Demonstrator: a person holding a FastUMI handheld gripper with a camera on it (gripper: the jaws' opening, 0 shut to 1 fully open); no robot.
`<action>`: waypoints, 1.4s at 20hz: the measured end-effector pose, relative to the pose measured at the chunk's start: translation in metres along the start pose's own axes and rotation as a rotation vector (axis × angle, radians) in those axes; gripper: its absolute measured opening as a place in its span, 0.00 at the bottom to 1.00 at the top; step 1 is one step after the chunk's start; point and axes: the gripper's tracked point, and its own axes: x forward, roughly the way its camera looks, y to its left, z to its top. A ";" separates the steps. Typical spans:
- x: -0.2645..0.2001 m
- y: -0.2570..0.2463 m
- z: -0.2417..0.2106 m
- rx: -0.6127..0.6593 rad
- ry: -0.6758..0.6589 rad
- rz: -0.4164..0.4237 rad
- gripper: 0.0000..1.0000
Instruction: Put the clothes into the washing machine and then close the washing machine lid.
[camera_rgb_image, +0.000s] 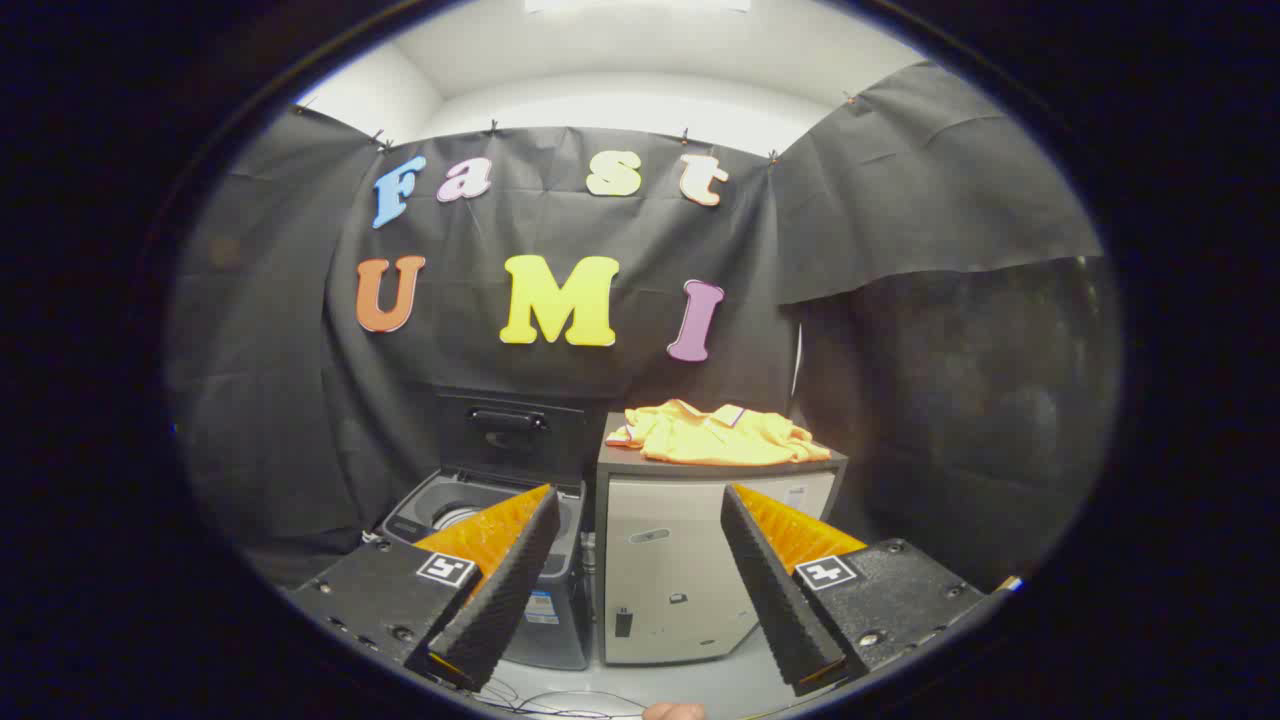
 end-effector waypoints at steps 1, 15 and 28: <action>0.001 0.000 0.000 0.003 0.000 0.001 1.00; 0.021 0.007 0.000 -0.004 0.004 0.022 1.00; 0.058 -0.007 0.007 0.021 0.013 -0.020 1.00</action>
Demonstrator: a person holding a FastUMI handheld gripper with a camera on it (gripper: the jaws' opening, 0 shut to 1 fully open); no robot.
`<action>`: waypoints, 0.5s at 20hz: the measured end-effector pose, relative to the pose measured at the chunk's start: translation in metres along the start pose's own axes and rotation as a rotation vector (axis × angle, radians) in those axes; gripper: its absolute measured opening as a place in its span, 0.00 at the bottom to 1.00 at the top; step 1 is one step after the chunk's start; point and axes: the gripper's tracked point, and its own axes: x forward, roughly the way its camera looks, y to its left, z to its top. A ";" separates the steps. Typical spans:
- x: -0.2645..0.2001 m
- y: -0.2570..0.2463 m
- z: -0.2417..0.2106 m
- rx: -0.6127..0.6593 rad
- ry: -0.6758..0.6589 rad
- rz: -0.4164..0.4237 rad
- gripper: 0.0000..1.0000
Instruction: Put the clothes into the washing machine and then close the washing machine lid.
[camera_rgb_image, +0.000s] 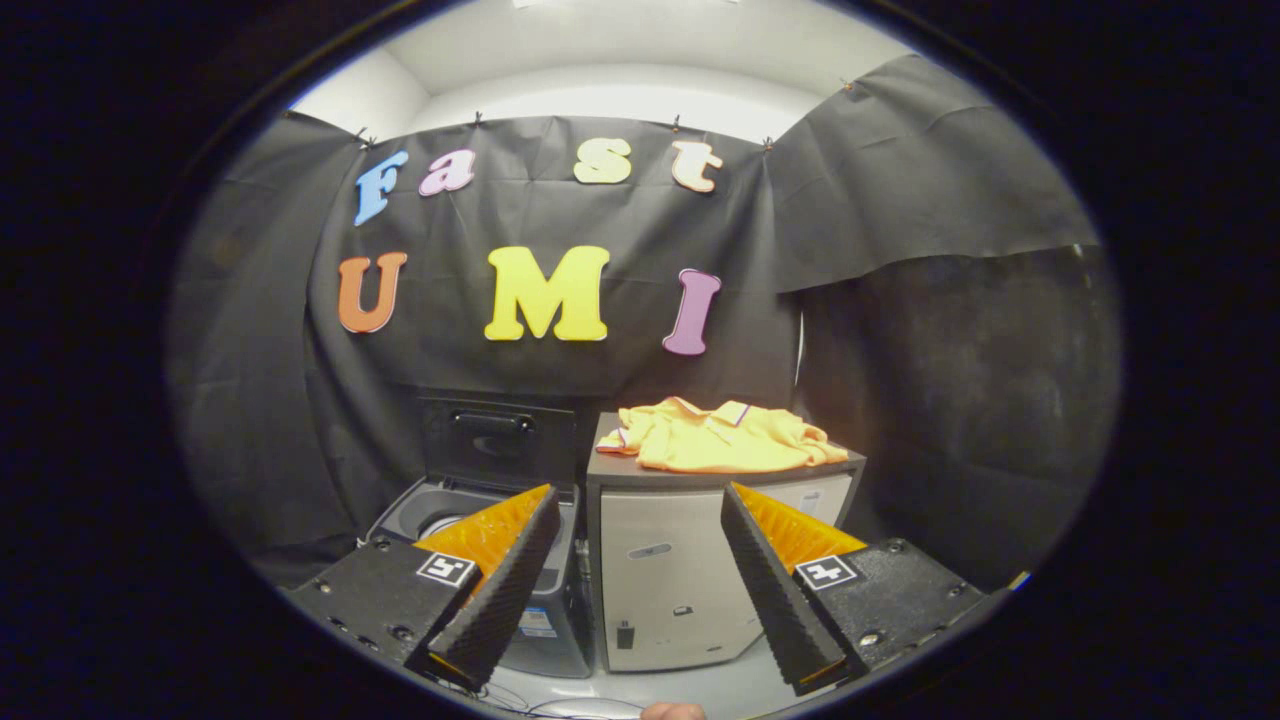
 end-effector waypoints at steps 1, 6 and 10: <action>0.002 -0.001 0.001 -0.002 -0.003 -0.001 1.00; 0.018 -0.013 0.017 -0.003 -0.024 -0.009 1.00; 0.043 -0.023 0.028 -0.032 0.004 -0.002 1.00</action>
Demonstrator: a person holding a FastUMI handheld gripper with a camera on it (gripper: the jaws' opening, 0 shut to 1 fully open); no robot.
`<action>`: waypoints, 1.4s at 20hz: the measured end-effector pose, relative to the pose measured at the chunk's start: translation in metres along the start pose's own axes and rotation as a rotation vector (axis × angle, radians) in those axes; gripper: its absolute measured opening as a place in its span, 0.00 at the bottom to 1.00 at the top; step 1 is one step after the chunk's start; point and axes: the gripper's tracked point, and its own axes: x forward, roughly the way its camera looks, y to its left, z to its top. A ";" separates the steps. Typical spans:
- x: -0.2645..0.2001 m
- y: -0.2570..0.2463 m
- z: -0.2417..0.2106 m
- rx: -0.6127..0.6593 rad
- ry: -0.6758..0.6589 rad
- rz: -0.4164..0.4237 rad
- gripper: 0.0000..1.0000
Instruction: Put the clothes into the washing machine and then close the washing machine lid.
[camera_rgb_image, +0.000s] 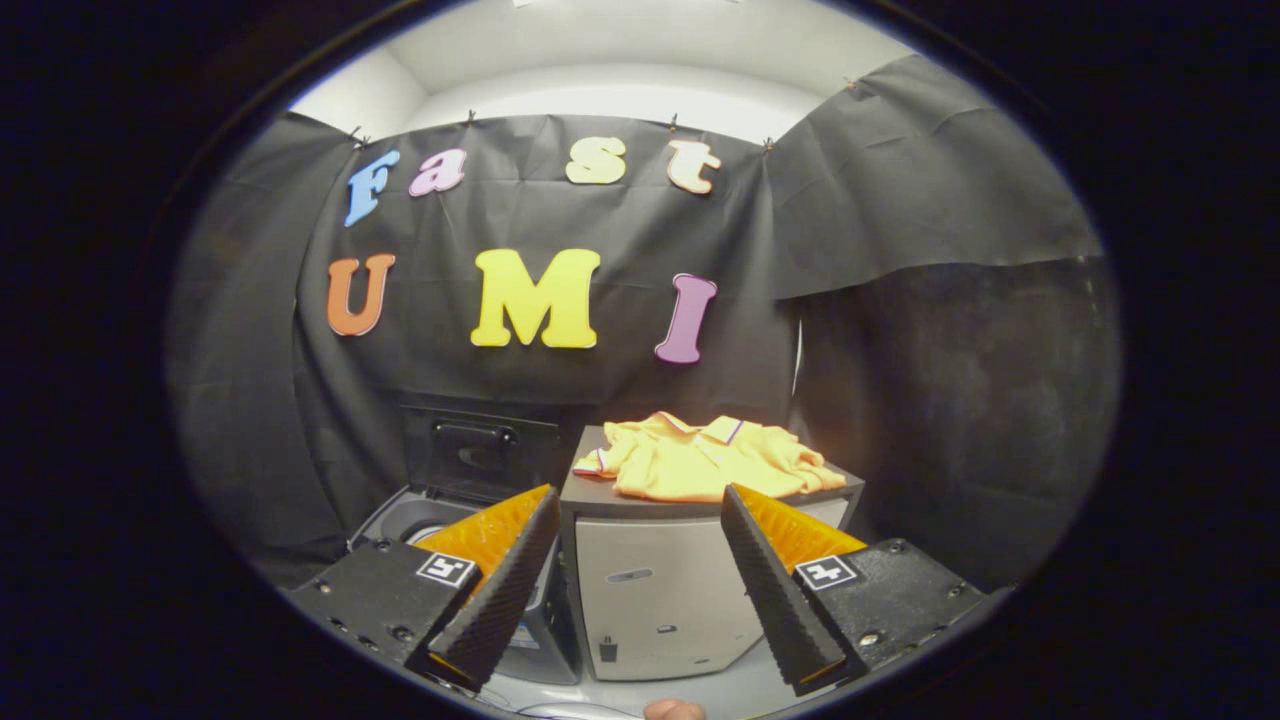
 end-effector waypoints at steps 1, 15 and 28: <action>0.010 -0.008 0.007 -0.010 0.000 -0.009 1.00; 0.226 -0.096 -0.011 -0.043 0.496 -0.036 1.00; 0.301 -0.091 -0.055 0.020 0.718 0.077 0.98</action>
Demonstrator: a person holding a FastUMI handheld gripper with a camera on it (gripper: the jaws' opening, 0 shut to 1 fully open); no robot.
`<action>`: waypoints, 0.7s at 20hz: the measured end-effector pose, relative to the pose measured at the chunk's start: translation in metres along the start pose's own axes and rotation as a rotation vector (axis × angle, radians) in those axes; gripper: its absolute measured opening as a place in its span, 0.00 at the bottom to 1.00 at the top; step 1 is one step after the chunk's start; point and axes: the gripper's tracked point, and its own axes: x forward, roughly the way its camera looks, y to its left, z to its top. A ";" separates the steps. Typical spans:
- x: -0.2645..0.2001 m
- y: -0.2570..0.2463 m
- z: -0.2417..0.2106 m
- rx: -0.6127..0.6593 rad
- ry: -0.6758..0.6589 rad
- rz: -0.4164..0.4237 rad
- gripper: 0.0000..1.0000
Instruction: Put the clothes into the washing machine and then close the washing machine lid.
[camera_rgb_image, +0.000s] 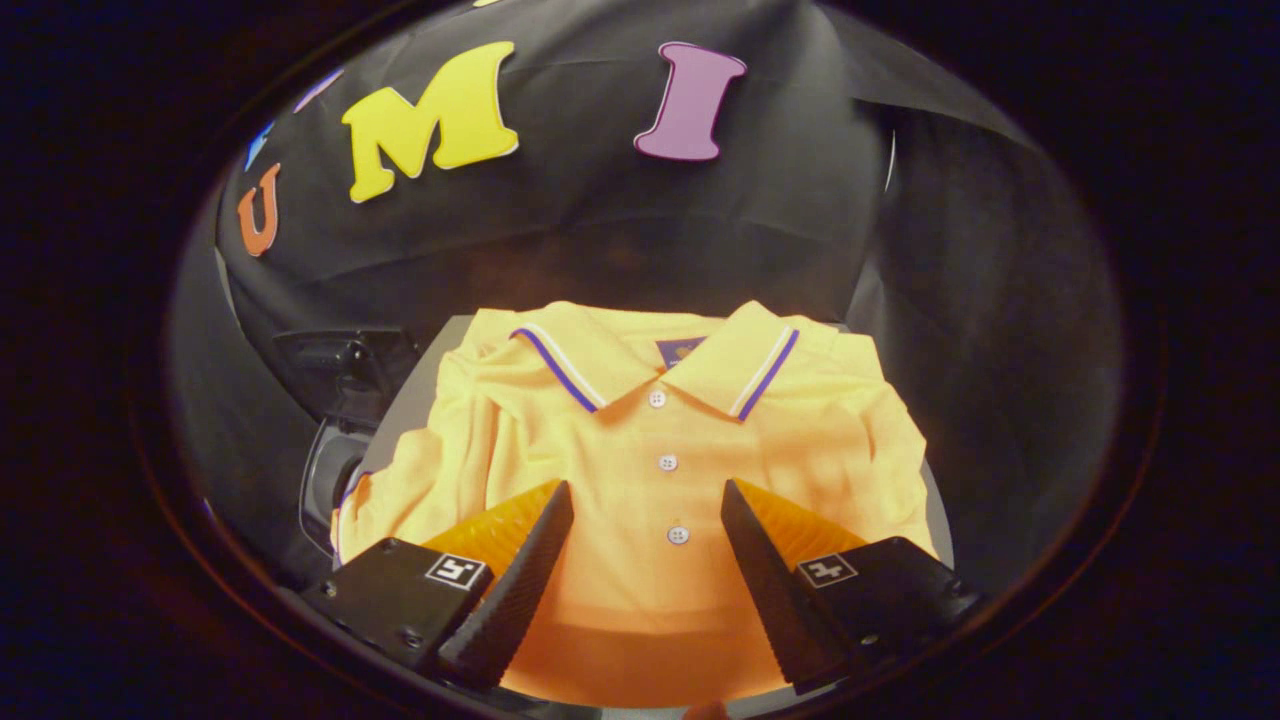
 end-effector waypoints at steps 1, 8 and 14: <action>-0.002 0.001 -0.001 0.008 0.016 0.000 0.98; -0.002 0.003 0.005 0.039 0.024 -0.002 0.06; -0.037 0.002 0.038 0.047 -0.049 -0.028 0.04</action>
